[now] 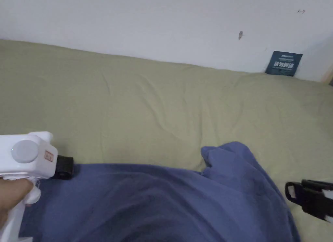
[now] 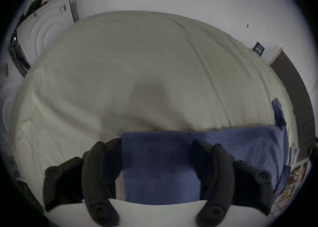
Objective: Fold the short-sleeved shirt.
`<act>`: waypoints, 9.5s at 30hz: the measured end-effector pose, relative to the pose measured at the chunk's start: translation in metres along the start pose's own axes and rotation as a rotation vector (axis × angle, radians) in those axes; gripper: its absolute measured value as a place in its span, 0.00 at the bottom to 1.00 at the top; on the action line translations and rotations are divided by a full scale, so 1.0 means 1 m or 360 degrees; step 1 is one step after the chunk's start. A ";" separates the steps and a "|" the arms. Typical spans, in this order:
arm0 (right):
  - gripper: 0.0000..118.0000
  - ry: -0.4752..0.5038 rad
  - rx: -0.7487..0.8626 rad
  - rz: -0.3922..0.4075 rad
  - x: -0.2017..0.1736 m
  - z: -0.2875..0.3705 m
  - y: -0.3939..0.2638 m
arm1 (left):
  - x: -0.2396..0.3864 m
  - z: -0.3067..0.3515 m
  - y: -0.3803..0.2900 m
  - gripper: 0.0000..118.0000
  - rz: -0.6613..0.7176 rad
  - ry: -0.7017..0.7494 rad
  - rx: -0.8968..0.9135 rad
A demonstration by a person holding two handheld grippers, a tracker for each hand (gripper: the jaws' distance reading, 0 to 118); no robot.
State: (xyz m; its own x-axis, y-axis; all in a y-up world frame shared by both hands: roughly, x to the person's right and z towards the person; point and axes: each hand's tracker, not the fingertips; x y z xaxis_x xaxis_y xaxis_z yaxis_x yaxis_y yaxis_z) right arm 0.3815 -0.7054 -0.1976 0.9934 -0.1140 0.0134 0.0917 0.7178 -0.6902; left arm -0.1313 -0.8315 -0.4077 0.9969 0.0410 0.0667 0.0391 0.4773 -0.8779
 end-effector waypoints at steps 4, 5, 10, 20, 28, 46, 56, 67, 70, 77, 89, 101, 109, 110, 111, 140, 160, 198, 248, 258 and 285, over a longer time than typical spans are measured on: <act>0.78 -0.0048 -0.0354 0.0024 0.031 -0.085 0.058 | 0.009 0.016 0.004 0.04 -0.0044 -0.0144 -0.0008; 0.99 -0.0145 -0.0450 0.0020 0.035 -0.106 0.067 | 0.011 0.018 0.004 0.04 -0.0019 -0.0199 -0.0011; 0.90 -0.0318 -0.0710 0.0061 0.052 -0.190 0.085 | 0.015 0.023 0.003 0.04 -0.0078 -0.0110 0.0001; 0.00 -0.0268 -0.0785 -0.0260 0.053 -0.192 0.068 | 0.003 0.017 0.001 0.04 -0.0062 -0.0188 0.0007; 0.00 -0.0075 -0.0503 -0.0002 0.031 -0.095 0.090 | -0.015 0.084 -0.009 0.04 -0.0093 -0.0389 0.0158; 0.00 0.0072 -0.0406 -0.0124 0.030 0.092 -0.097 | -0.073 0.193 -0.206 0.04 -0.0101 -0.0510 0.0226; 0.00 -0.0038 -0.0470 -0.0270 0.042 0.073 -0.167 | -0.071 0.155 -0.263 0.04 0.0068 -0.0459 0.0119; 0.82 -0.0008 -0.0339 -0.0276 0.030 0.105 -0.148 | -0.076 0.204 -0.264 0.84 0.0284 -0.0483 0.0209; 0.82 0.0029 -0.0133 -0.0325 0.001 0.134 -0.125 | -0.049 0.245 -0.248 0.84 0.0210 -0.0431 0.0468; 0.72 -0.0272 0.0335 -0.0001 -0.070 0.146 -0.099 | 0.031 0.271 -0.216 0.80 -0.0014 -0.0204 0.0799; 0.00 -0.0298 0.0175 0.0046 -0.099 0.118 -0.137 | 0.056 0.253 -0.233 0.00 -0.0087 -0.0152 0.0750; 0.00 -0.0209 0.0228 -0.0020 -0.092 0.135 -0.129 | -0.105 0.154 -0.285 0.96 0.1488 -0.0918 0.0258; 0.00 -0.0137 0.0249 -0.0059 -0.093 0.140 -0.125 | -0.080 0.129 -0.298 0.95 0.1817 -0.0981 0.0266; 0.00 -0.0136 0.0244 -0.0060 -0.093 0.139 -0.126 | -0.077 0.130 -0.297 0.94 0.1823 -0.0951 0.0268; 0.00 -0.0136 0.0238 -0.0061 -0.093 0.138 -0.126 | -0.077 0.130 -0.297 0.89 0.1813 -0.0930 0.0279; 0.00 -0.0234 0.0331 -0.0185 -0.047 0.183 -0.138 | 0.200 0.201 -0.223 0.09 -0.0316 -0.0839 0.0604; 0.00 -0.0292 0.0259 -0.0236 -0.029 0.177 -0.148 | 0.161 0.175 -0.218 0.68 0.0307 -0.1322 0.0416; 0.00 -0.0165 0.0282 -0.0070 -0.062 0.170 -0.120 | 0.065 0.089 -0.228 0.88 0.0599 -0.1452 -0.0288; 0.00 -0.0259 0.0253 -0.0114 -0.037 0.184 -0.137 | 0.188 0.135 -0.194 0.81 -0.0042 -0.1057 -0.0167; 0.00 -0.0152 0.0192 -0.0031 -0.063 0.166 -0.133 | 0.107 0.096 -0.216 0.50 0.0699 -0.1679 -0.0061; 0.00 0.1396 -0.0503 -0.0508 -0.122 -0.093 -0.132 | -0.023 0.156 -0.207 0.24 0.0564 -0.1012 0.0167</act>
State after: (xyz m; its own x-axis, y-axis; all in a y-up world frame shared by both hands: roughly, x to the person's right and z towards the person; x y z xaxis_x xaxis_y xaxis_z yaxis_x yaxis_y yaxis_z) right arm 0.2421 -0.8500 -0.1751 0.5100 -0.8314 -0.2208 0.1967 0.3626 -0.9110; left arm -0.1732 -0.7941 -0.1530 0.7152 0.6946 0.0777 -0.3167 0.4212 -0.8499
